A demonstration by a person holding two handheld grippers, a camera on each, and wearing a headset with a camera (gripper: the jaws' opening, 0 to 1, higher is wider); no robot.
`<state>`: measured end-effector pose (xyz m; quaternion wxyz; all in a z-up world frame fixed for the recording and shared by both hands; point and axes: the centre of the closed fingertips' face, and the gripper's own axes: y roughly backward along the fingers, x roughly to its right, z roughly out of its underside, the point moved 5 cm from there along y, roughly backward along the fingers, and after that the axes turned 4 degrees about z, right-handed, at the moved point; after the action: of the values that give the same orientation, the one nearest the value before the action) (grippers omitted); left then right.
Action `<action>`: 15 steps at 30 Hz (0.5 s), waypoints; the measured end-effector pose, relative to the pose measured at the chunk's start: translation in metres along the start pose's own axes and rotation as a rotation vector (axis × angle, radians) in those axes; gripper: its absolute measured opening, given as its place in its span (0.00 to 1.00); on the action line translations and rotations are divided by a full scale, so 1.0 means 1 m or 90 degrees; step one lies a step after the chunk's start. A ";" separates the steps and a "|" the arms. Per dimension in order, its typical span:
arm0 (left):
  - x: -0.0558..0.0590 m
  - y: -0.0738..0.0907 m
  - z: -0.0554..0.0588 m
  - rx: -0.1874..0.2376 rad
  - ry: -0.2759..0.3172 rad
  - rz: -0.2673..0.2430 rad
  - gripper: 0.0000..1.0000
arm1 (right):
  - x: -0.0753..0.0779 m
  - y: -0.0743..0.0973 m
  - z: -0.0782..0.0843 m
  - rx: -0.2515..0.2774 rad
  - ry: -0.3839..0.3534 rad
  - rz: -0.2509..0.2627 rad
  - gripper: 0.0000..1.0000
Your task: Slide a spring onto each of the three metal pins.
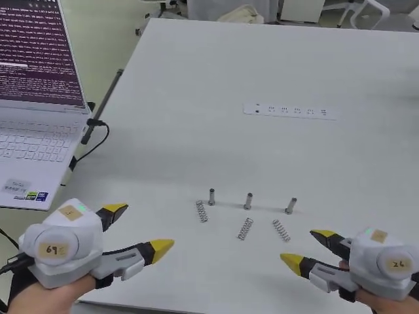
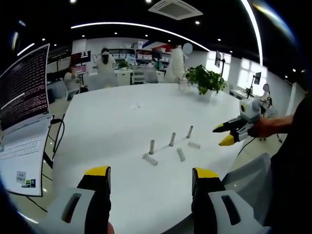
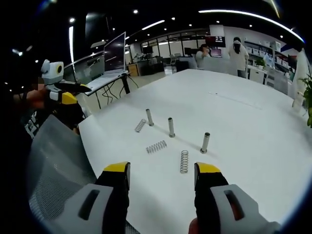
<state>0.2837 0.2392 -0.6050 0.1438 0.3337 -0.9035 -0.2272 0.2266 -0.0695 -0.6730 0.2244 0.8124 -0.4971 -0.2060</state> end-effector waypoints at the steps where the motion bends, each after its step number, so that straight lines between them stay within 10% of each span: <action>1: 0.000 0.000 0.000 0.000 0.000 0.001 0.64 | -0.002 0.002 -0.001 0.000 0.003 -0.001 0.52; 15: 0.002 -0.005 0.003 -0.007 0.000 0.010 0.64 | -0.018 0.012 0.001 -0.008 0.024 -0.020 0.59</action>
<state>0.2842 0.2355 -0.6099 0.1474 0.3261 -0.9047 -0.2314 0.2097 -0.0589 -0.6650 0.2353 0.8226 -0.4785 -0.1973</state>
